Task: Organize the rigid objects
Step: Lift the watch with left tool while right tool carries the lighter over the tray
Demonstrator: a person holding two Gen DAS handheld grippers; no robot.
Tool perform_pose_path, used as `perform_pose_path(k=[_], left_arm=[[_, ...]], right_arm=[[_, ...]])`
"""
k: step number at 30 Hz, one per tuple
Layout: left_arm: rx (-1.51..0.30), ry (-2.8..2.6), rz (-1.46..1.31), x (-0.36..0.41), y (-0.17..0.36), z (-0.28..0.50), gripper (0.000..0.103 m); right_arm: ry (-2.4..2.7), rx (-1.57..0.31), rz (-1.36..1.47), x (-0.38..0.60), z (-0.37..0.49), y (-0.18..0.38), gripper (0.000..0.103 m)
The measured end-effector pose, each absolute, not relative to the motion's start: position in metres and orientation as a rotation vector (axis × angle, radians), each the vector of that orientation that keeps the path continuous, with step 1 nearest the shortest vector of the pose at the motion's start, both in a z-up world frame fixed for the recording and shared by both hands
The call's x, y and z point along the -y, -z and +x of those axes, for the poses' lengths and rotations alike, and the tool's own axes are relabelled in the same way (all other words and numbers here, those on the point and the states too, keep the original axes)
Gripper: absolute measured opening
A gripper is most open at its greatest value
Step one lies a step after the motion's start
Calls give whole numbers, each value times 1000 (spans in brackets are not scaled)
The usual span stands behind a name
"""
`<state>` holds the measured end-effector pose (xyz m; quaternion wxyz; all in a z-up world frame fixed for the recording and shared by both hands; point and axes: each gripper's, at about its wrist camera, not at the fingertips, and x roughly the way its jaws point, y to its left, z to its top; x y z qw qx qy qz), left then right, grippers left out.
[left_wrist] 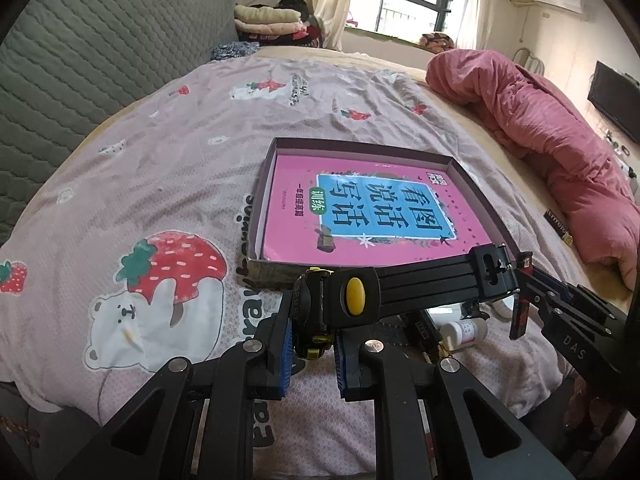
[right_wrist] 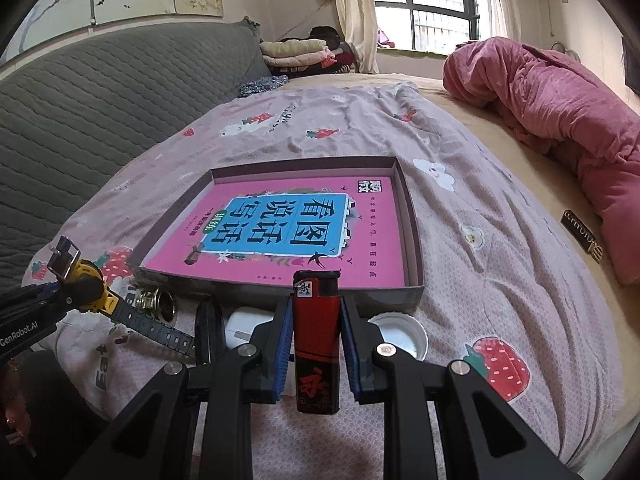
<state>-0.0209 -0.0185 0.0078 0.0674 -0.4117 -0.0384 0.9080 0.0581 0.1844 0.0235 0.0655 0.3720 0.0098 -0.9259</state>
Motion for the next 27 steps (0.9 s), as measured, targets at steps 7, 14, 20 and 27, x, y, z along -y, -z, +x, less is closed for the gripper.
perform_pose_path(k=[7,14,20,27], left_arm=[[128,-2768,-1245,27,-11,-20,17],[154,-2774,-1240,35,-18,-14,17],[192,-2789,-1216,42,-26,-10,17],[211,-2787,-1191,43,-31,-9,17]], right_arm=[[2794,-38,1112,-183,59,-26,24],[2800,-50,1099,-183,62,-28,24],[2809,-59,1081,-183,64,-31,24],[2811,-51,1068,-184,65,-33,24]])
